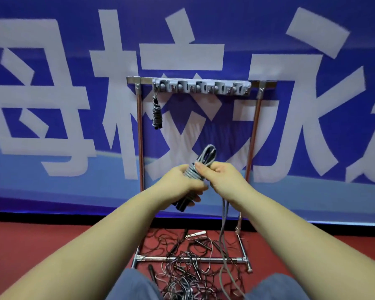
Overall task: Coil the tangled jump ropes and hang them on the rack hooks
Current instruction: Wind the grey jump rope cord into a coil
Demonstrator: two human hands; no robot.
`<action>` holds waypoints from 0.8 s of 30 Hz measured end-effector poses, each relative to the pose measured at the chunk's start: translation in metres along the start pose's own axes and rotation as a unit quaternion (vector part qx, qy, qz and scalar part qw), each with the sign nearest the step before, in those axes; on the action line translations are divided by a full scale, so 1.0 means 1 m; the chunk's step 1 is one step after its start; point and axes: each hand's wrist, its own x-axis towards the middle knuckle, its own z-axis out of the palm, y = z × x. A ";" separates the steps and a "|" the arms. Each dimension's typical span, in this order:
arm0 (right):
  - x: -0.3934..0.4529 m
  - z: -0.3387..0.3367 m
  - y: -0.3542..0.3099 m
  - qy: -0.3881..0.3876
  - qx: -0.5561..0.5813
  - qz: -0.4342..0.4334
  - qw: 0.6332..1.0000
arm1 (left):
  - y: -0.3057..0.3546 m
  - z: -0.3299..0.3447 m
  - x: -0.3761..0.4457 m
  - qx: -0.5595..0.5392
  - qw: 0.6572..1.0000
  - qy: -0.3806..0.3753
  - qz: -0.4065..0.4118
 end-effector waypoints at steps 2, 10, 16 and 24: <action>0.003 0.003 -0.007 0.050 -0.027 0.005 0.998 | 0.005 0.001 0.002 0.035 0.998 0.057 0.009; 0.020 0.004 0.005 0.060 -0.149 0.095 0.982 | -0.001 0.003 0.027 0.242 0.965 0.102 -0.022; 0.025 0.016 0.021 0.017 -0.083 0.187 0.979 | -0.019 0.003 0.035 0.319 0.942 0.097 -0.037; -0.005 0.030 0.033 -0.123 -0.212 0.094 0.965 | -0.051 -0.046 0.025 0.198 0.965 0.115 -0.128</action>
